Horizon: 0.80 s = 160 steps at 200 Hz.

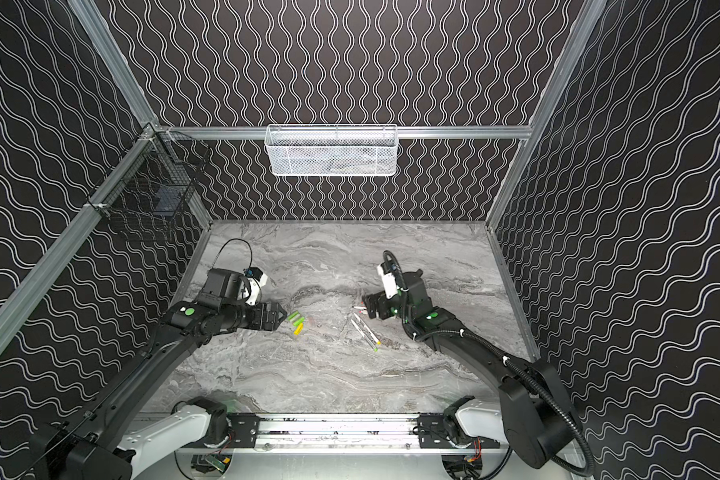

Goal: Insert the pens into the pen caps
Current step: 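Reach the right gripper over the cap cluster and lower it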

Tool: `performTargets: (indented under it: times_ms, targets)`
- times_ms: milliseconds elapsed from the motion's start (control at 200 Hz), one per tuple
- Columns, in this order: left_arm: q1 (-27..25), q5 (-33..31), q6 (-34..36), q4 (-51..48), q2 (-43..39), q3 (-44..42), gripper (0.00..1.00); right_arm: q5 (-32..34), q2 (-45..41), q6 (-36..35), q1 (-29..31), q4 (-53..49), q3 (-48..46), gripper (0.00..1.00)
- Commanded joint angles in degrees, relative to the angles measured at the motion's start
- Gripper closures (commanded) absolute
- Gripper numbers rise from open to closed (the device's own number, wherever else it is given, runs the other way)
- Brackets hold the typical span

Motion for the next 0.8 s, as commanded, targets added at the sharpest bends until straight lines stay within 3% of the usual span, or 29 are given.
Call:
performTargets:
  times_ms: [0, 135, 380, 536, 796]
  targets:
    - [-0.11, 1.09, -0.76, 1.24, 0.98, -0.16, 0.01, -7.71, 1.4, 2.7, 3.49, -8.47, 1.5, 0.13]
    - [-0.05, -2.84, -1.14, -0.3, 2.68, 0.76, 0.01, -9.17, 5.25, 5.81, 8.66, -5.23, 3.1, 0.22]
    - [-0.02, -22.13, -4.04, -5.03, -0.71, 2.07, 0.01, -5.23, 21.32, 11.08, 17.34, -2.61, 14.27, 0.32]
    - [-0.02, -29.04, -5.31, -6.58, -4.0, 2.24, 0.01, -8.89, 30.76, 11.86, 18.99, -0.42, 22.08, 0.28]
    - [0.02, -32.3, -5.69, -7.59, -5.32, 2.58, 0.01, -14.31, 43.19, 7.5, 18.99, -3.59, 33.08, 0.19]
